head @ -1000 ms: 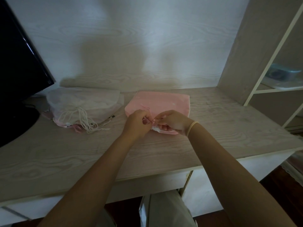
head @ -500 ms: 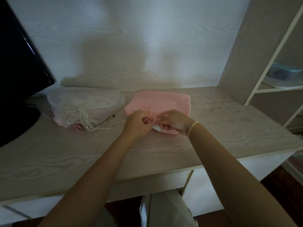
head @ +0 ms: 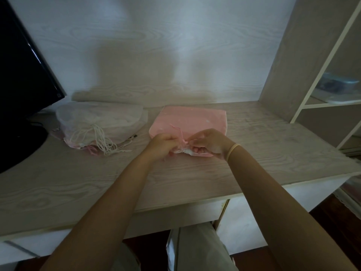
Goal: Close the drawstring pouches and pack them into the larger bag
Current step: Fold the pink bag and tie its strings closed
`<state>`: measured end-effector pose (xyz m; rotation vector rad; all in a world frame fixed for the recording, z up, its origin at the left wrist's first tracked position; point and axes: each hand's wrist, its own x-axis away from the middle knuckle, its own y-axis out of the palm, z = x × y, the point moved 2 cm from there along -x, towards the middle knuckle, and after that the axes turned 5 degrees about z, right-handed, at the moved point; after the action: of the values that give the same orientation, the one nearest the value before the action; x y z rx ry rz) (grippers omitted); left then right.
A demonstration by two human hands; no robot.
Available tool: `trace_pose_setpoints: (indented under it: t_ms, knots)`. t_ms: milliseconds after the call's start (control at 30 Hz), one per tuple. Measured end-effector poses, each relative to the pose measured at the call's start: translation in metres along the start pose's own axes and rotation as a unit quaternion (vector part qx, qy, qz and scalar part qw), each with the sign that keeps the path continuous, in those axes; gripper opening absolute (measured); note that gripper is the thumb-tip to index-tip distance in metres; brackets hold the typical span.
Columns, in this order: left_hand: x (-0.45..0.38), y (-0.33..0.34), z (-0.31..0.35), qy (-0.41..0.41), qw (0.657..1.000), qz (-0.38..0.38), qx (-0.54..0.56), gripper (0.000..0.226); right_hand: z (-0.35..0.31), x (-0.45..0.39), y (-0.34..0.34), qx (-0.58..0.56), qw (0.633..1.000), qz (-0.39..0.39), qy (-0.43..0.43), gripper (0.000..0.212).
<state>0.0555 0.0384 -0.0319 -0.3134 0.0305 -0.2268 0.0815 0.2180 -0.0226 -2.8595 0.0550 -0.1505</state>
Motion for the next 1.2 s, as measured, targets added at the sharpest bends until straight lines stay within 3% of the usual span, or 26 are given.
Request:
trace_pose_setpoints:
  t_ms: [67,133,300,400,567,800,933,1000,1067,1100,1200]
  knots:
    - [-0.001,0.001,0.000,-0.027,0.999,-0.016,0.044,0.023,0.001,0.000,0.001,0.012,0.999,0.042,-0.012,0.012]
    - [-0.002,-0.002,-0.003,-0.022,1.000,-0.004,0.020,0.022,0.003,-0.001,0.002,0.019,0.995,0.097,-0.017,0.012]
    - [-0.003,-0.021,-0.023,0.012,0.982,0.142,-0.123,0.043,0.008,-0.011,-0.013,0.171,0.950,0.261,-0.022,0.022]
    - [0.001,-0.025,-0.027,-0.022,0.963,0.155,-0.218,0.055,0.008,-0.014,-0.016,0.221,0.927,0.301,-0.033,0.022]
    - [-0.003,-0.030,-0.036,-0.091,0.911,0.171,-0.363,0.080,0.014,-0.015,-0.008,0.254,0.915,0.311,-0.035,0.021]
    - [-0.001,-0.028,-0.037,-0.110,0.881,0.193,-0.419,0.057,0.017,-0.014,-0.005,0.267,0.918,0.289,-0.054,0.023]
    - [-0.002,-0.022,-0.023,0.008,0.903,0.252,-0.349,0.022,0.009,-0.018,-0.016,0.271,0.931,0.232,-0.080,0.020]
    - [-0.004,-0.015,-0.007,0.074,0.908,0.289,-0.294,0.045,0.002,-0.015,-0.029,0.251,0.929,0.262,-0.072,0.038]
    - [-0.008,-0.004,0.012,0.122,0.904,0.262,-0.316,0.070,0.000,-0.011,-0.046,0.250,0.912,0.325,-0.013,0.056]
    - [-0.012,0.005,0.022,0.144,0.896,0.213,-0.362,0.073,0.004,-0.013,-0.055,0.256,0.905,0.338,0.040,0.065]
    - [-0.022,0.032,0.034,0.189,0.837,0.019,-0.513,0.061,0.017,-0.016,-0.065,0.268,0.906,0.272,0.183,0.076]
